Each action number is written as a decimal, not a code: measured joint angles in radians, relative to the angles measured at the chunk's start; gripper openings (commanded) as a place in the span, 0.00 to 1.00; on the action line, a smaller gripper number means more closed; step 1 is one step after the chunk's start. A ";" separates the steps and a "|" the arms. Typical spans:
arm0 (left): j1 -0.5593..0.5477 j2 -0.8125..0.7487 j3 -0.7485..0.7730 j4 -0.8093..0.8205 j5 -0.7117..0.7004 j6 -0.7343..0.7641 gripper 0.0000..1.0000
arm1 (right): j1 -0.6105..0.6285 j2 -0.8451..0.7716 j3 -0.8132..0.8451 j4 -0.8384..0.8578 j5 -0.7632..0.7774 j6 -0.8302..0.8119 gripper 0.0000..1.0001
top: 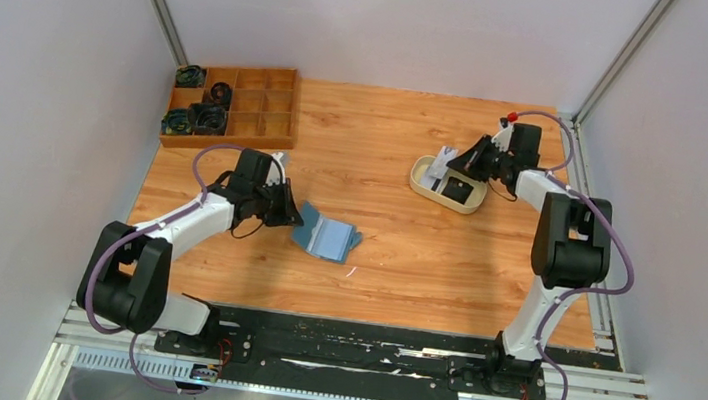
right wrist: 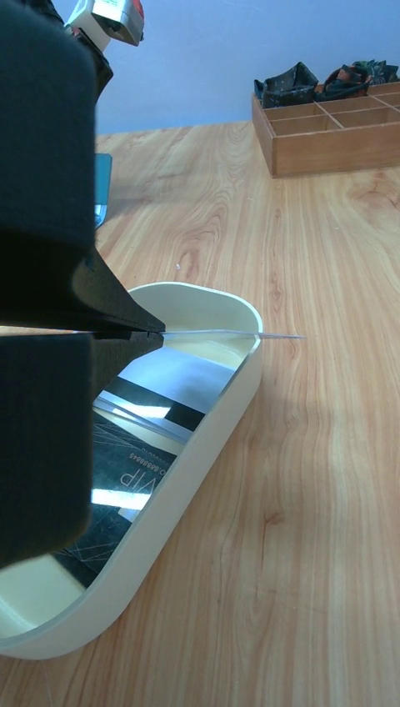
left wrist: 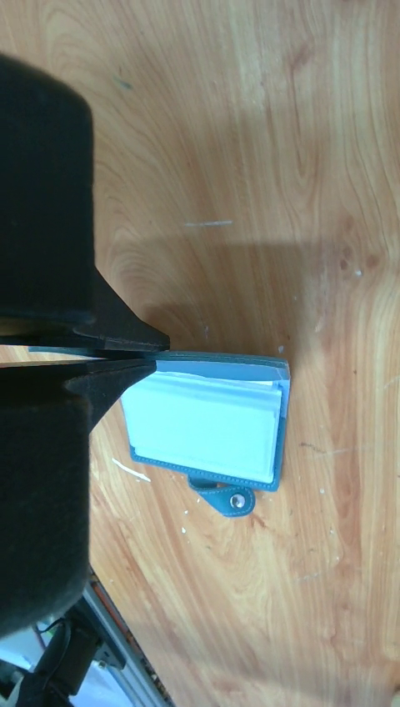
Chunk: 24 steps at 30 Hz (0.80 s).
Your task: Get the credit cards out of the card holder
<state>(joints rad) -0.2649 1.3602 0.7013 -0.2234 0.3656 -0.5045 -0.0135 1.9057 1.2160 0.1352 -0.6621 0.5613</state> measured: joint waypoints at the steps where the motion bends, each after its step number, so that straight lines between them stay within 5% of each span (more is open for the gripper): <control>1: 0.000 0.000 0.000 -0.004 -0.010 0.000 0.00 | 0.004 0.002 0.000 0.002 0.000 0.000 0.00; 24: 0.000 0.000 -0.005 -0.020 -0.101 -0.031 0.00 | 0.064 0.027 -0.051 -0.004 0.010 0.002 0.00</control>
<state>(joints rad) -0.2649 1.3602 0.6968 -0.2432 0.2642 -0.5358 0.0502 1.9327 1.1652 0.1314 -0.6525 0.5636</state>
